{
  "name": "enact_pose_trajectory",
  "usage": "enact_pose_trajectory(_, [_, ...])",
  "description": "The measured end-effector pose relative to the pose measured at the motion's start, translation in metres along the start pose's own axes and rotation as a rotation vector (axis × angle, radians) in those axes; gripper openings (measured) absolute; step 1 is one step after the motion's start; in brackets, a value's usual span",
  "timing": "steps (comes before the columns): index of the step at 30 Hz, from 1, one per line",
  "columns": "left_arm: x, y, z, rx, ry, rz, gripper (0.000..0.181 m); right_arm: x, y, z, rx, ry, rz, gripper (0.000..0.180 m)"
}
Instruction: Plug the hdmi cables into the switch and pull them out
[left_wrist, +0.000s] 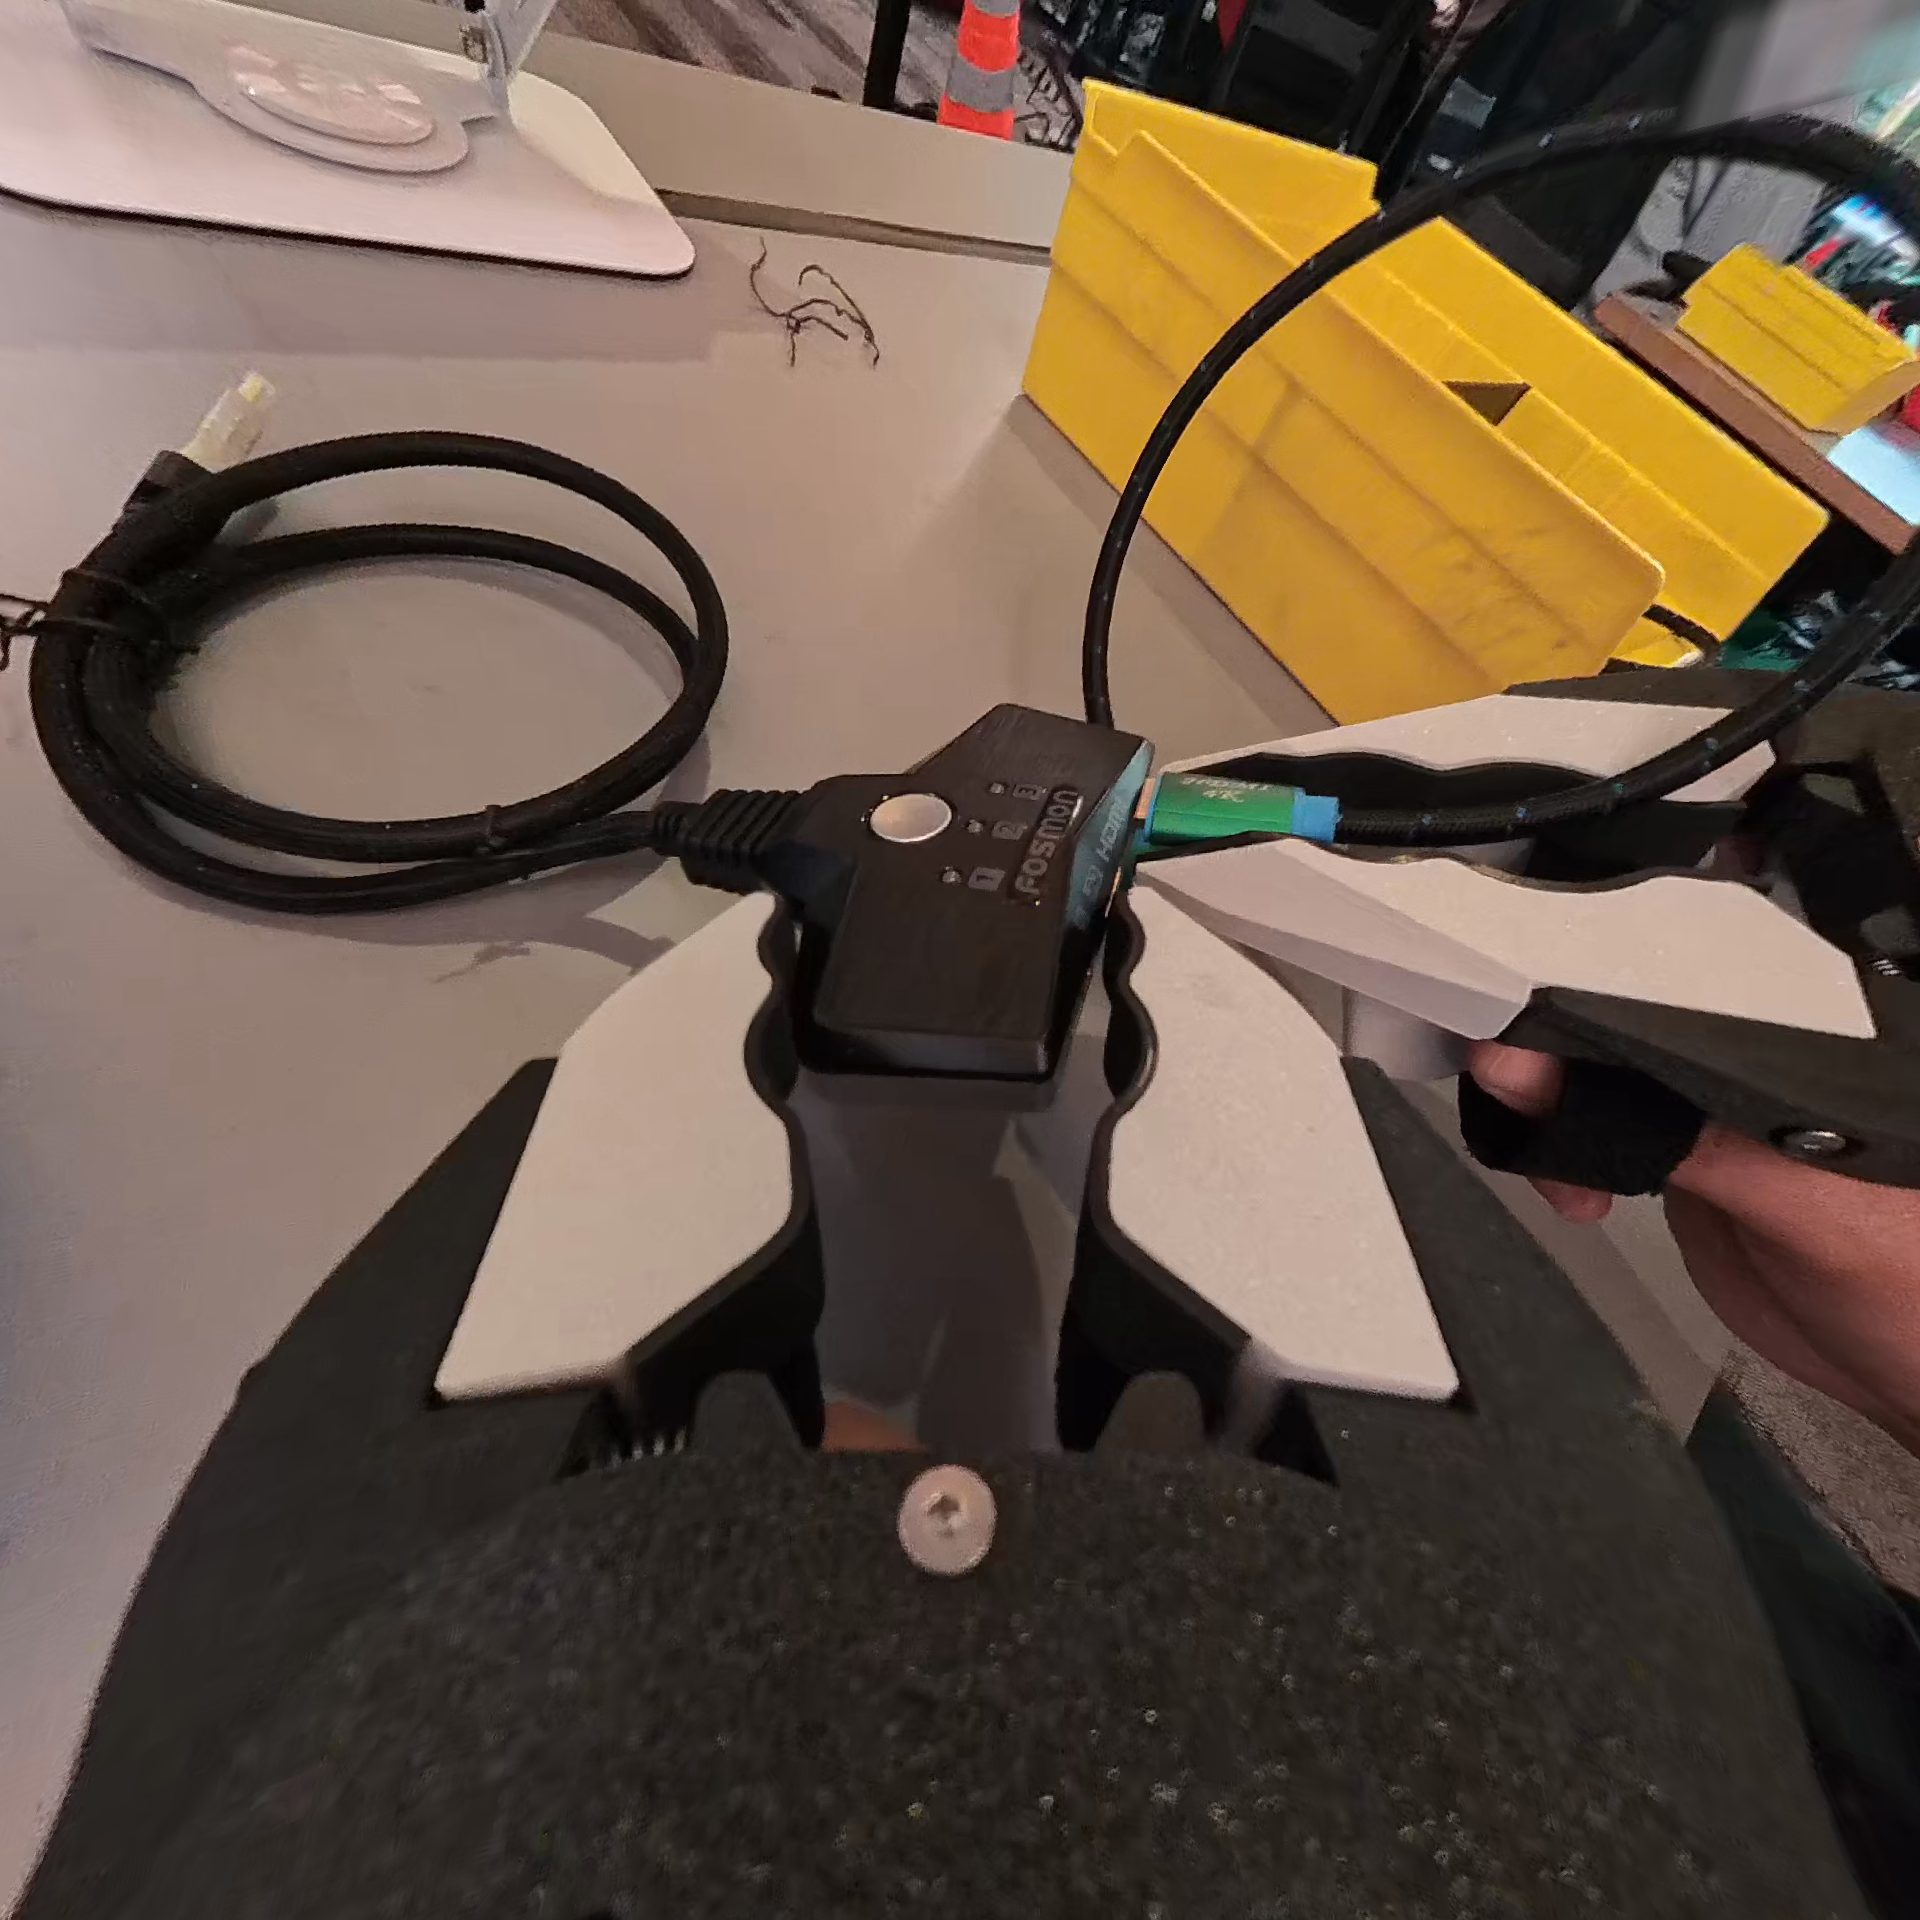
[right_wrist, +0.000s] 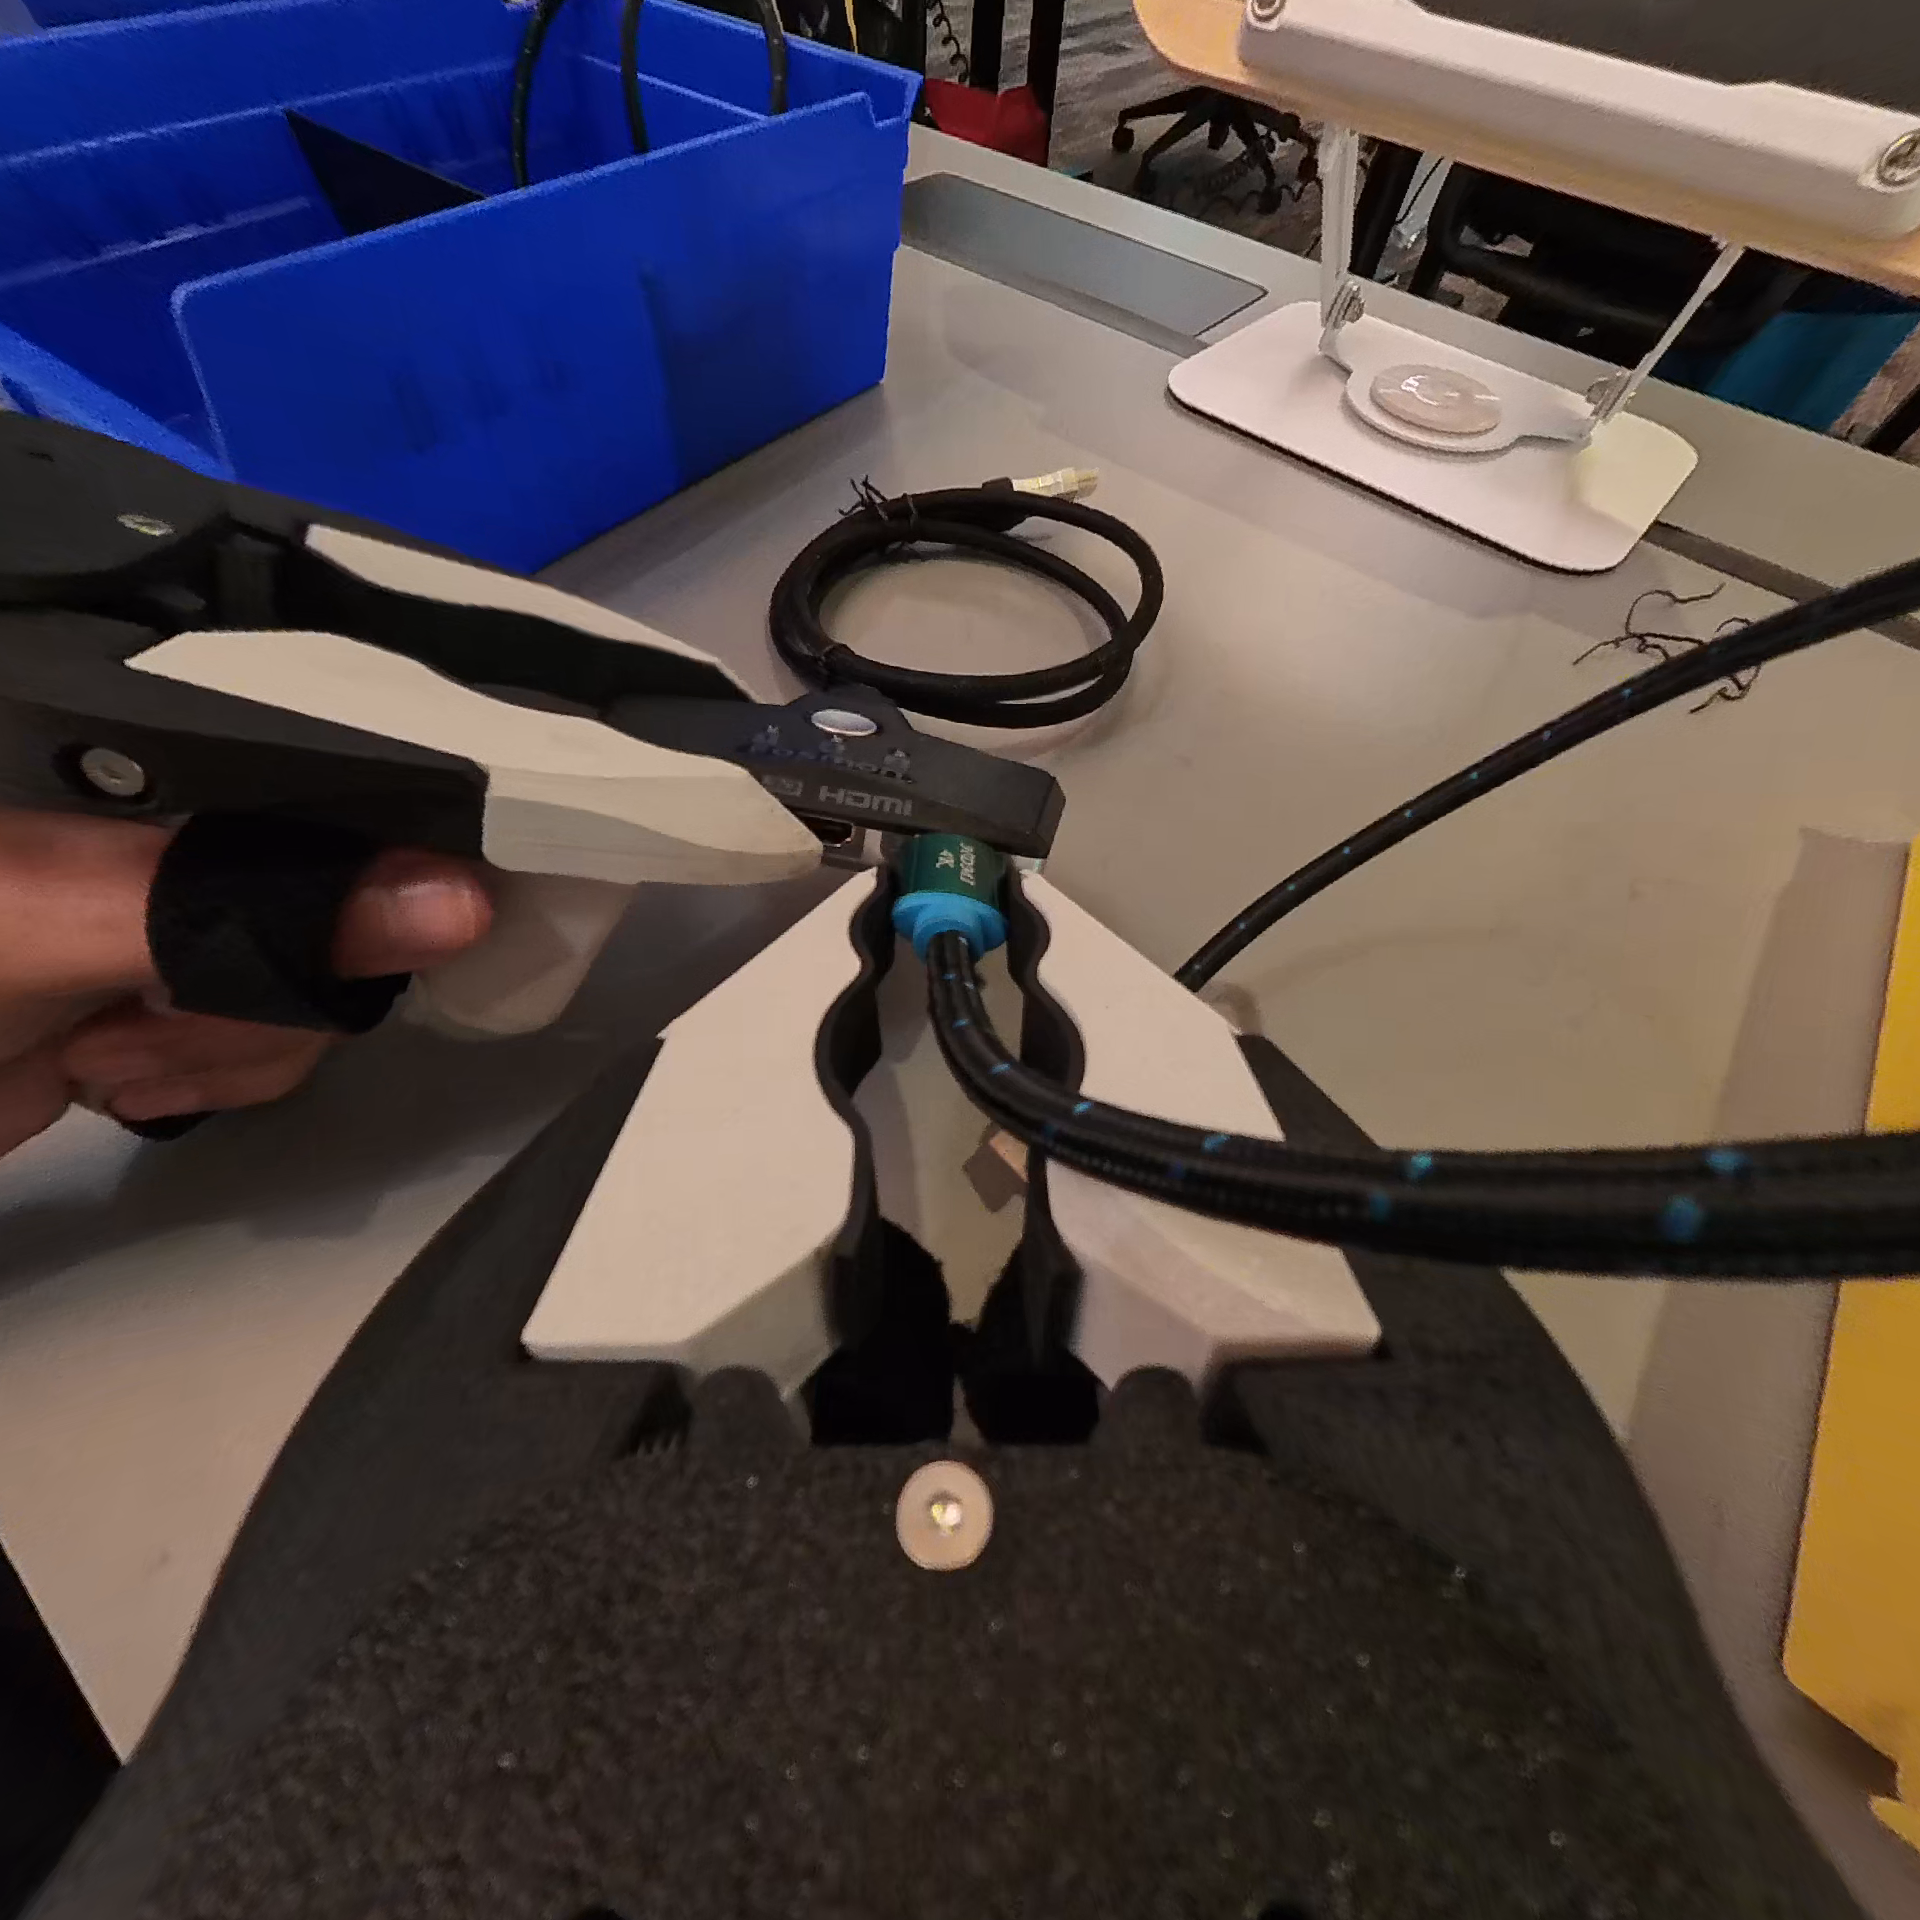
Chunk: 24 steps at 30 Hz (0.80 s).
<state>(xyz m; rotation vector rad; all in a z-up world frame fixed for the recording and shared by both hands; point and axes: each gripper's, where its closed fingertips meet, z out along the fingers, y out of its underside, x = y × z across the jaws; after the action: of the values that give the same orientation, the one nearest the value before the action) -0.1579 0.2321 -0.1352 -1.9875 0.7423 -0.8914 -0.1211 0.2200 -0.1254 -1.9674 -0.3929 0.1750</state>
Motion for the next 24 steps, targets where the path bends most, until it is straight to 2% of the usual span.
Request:
enact_pose_trajectory(14, [0.003,-0.006,-0.001,0.072,-0.072,0.047,0.056,0.005,-0.008,-0.001,0.094,0.015,0.239,0.021])
enact_pose_trajectory(24, [0.013,-0.014,-0.005,0.110,-0.019,0.025,0.056,0.007,-0.019,-0.015,0.143,0.106,0.150,0.022])
